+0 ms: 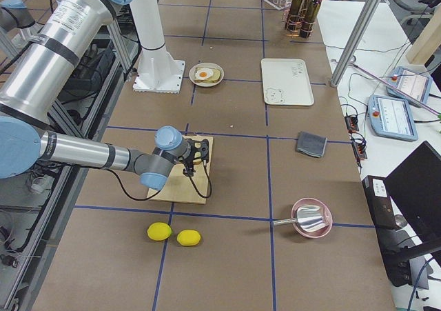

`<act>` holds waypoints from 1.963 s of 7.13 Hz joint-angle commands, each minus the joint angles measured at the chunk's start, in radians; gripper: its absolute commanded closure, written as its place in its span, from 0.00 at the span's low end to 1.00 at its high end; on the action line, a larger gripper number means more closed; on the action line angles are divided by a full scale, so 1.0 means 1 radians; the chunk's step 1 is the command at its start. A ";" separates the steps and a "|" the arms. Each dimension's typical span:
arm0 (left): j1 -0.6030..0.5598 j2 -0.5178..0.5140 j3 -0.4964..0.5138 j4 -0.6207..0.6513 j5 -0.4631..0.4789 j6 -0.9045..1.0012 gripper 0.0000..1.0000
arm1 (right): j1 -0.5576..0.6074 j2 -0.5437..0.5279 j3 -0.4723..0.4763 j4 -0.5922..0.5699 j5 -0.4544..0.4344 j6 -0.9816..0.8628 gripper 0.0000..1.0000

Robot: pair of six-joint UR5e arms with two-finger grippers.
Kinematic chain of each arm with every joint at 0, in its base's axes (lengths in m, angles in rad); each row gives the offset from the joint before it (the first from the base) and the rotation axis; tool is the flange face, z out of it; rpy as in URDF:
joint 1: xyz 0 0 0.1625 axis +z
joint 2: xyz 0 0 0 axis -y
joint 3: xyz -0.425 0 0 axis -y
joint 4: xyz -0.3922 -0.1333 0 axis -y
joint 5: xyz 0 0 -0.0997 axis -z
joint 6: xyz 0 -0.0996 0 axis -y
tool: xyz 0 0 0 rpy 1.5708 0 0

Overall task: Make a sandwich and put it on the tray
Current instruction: 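Grasp the bread slice on the wooden board with the right gripper, then carry the bread slice over the plate and lay it on the egg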

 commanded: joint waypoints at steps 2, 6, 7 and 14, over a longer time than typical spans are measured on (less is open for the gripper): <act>0.000 0.000 0.000 0.000 0.000 0.000 0.00 | -0.135 0.004 -0.001 0.003 -0.104 0.043 0.13; 0.000 0.000 0.002 0.001 0.000 0.000 0.00 | -0.205 0.009 -0.001 0.003 -0.154 0.085 0.68; 0.000 0.000 0.003 0.001 0.000 0.000 0.00 | -0.206 0.009 0.000 0.006 -0.154 0.082 1.00; 0.000 0.006 0.010 0.003 0.000 0.000 0.00 | -0.126 0.037 0.250 0.010 0.001 0.149 1.00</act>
